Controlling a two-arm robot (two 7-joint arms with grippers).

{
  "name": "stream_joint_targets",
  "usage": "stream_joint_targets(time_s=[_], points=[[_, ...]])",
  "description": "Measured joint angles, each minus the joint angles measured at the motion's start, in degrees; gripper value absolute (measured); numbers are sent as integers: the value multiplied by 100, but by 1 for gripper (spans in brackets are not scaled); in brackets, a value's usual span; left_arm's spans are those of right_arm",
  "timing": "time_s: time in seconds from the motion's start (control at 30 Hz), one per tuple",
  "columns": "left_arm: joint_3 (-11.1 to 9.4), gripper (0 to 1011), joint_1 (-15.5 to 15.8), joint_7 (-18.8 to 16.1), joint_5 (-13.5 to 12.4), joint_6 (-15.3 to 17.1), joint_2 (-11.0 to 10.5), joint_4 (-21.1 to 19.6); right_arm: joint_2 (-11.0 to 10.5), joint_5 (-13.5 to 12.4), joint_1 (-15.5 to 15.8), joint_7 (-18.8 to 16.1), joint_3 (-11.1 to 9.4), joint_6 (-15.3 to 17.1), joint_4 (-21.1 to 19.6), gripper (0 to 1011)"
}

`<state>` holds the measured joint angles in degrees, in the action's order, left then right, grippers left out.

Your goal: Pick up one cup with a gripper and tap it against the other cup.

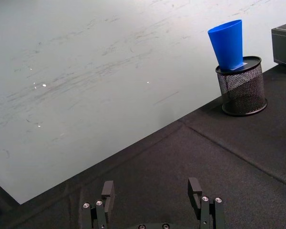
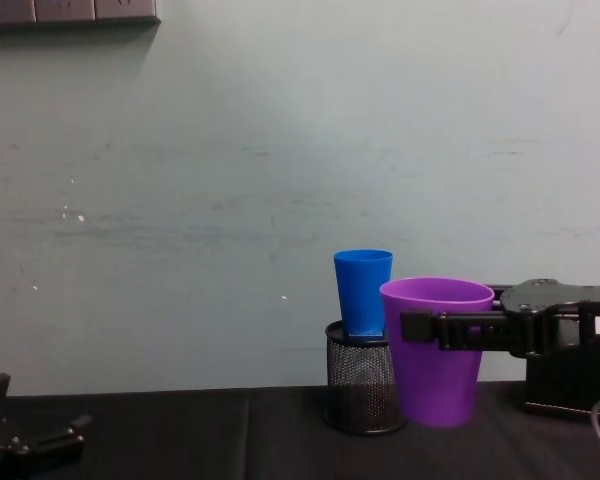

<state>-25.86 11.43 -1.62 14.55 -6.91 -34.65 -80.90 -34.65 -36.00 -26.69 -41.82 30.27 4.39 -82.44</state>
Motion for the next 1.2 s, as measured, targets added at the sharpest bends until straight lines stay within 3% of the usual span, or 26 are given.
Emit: stream_joint_targets(time_s=[1.2], points=[[0, 1012, 0, 0, 0, 0, 0, 0, 0, 0, 0, 0, 0, 0, 0, 726]])
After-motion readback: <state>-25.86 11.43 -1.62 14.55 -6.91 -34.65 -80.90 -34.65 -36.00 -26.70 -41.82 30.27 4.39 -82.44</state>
